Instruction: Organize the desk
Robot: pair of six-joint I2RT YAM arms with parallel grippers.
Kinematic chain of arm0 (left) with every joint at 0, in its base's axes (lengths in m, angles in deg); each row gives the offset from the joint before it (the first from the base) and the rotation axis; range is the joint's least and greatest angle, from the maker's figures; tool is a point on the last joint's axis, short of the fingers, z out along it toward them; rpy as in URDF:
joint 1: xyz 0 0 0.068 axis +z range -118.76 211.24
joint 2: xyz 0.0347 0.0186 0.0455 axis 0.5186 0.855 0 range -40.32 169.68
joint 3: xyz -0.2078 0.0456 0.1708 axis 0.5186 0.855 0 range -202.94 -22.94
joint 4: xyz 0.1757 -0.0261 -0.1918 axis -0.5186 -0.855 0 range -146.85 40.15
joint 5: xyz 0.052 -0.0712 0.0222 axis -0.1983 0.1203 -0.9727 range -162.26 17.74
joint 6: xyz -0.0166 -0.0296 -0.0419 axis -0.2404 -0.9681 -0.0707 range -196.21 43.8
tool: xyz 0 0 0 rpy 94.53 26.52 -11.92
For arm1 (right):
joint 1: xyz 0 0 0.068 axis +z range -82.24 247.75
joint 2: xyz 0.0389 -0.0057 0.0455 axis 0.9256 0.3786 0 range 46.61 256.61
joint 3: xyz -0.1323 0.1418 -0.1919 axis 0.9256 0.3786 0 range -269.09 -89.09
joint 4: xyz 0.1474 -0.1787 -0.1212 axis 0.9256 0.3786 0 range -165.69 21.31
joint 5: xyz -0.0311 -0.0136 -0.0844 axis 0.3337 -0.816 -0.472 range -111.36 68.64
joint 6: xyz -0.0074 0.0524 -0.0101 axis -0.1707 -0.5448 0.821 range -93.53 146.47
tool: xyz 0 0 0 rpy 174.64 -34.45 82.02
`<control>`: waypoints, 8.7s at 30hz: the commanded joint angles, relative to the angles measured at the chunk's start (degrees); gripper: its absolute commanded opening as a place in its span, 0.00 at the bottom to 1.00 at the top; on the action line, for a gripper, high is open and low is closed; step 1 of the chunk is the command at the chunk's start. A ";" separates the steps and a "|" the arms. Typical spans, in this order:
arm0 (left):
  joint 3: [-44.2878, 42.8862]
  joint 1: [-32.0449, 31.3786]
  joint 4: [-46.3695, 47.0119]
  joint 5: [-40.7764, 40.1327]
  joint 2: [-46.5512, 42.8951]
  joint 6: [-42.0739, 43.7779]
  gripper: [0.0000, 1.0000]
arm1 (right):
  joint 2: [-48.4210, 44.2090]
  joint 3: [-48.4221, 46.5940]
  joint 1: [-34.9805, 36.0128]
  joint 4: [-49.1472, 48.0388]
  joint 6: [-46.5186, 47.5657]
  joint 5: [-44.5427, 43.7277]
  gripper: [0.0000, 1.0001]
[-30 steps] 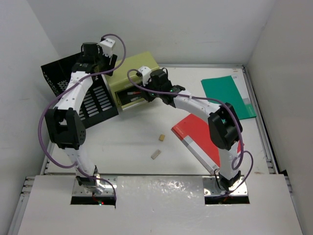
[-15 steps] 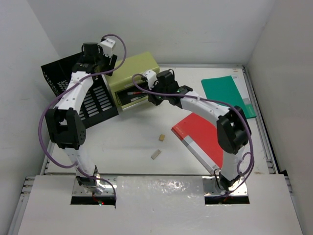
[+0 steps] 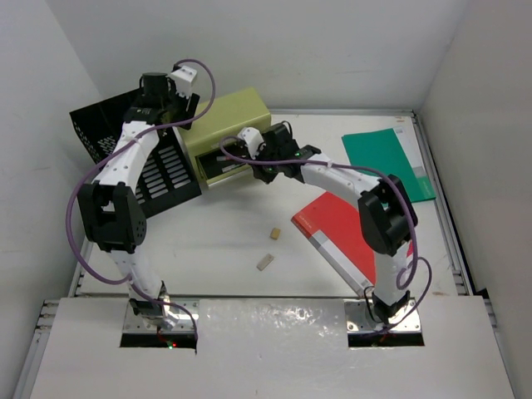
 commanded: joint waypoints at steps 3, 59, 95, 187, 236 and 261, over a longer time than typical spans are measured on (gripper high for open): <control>0.15 -0.73 2.75 -0.21 0.48 0.16 0.62 | 5.12 -8.16 -0.41 2.42 2.61 2.11 0.00; 3.58 -0.73 3.99 -1.35 1.18 0.60 0.61 | 18.84 -14.33 -2.87 -26.49 0.77 -1.49 0.00; 2.44 -0.82 1.96 -0.82 1.88 1.56 0.62 | 9.86 22.42 0.47 -61.47 55.16 -6.40 0.72; -2.83 -0.82 -2.43 0.14 4.26 2.18 0.62 | 4.97 40.60 9.61 -94.53 50.00 -17.58 0.91; 6.93 -1.08 -8.40 4.27 -18.86 2.44 0.67 | -3.14 10.20 8.56 21.21 11.05 0.18 0.77; 20.71 -0.99 -11.74 2.51 -34.24 0.69 0.67 | 0.91 17.48 8.38 9.28 6.31 -4.13 0.45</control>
